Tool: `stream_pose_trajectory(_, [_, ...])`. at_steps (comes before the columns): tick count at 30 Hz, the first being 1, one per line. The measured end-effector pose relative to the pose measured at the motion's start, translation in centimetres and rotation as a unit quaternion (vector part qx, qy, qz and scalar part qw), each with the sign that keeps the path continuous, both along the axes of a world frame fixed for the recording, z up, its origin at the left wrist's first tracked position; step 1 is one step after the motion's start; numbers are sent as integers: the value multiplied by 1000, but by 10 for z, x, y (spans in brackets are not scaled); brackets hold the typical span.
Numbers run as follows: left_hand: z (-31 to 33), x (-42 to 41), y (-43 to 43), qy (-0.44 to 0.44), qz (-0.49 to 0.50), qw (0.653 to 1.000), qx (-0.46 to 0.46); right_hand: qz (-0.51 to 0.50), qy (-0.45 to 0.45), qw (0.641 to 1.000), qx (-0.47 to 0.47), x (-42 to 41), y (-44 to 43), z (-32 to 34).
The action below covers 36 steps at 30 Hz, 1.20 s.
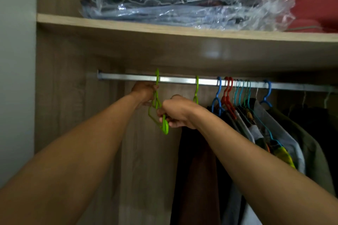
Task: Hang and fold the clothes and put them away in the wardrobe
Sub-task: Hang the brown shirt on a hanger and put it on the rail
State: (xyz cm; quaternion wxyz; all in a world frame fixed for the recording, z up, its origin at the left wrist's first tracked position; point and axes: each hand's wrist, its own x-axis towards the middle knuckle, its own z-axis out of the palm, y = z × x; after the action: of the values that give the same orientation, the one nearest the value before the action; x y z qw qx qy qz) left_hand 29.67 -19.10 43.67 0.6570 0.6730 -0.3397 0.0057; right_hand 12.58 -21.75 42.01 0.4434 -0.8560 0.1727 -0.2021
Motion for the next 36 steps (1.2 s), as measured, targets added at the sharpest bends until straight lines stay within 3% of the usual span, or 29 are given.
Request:
stream_pose_trajectory(5, [18,-12,-1,26,-15,998,-62,-5,-4,1000,-11,-10,4,13])
stream_pose_trajectory(13, [2,-31,12,-17,5,999,32,-22,23,999,-41,-44,-3,2])
stream_pose_trajectory(21, [-29,-72,50,-123,36,979,158,-20,62,994,-84,-137,-17,1])
stream_pose_trajectory(25, [-45,-116,70,-130,34,970,203,-11,84,990,-111,-193,-23,-3])
stream_pose_trajectory(33, [-62,-222,105,-176,48,965,189,-61,188,950,-240,-292,-25,-13])
stream_pose_trajectory(36, [-64,-262,122,-197,68,960,186,-66,177,947,-260,-320,-21,-20])
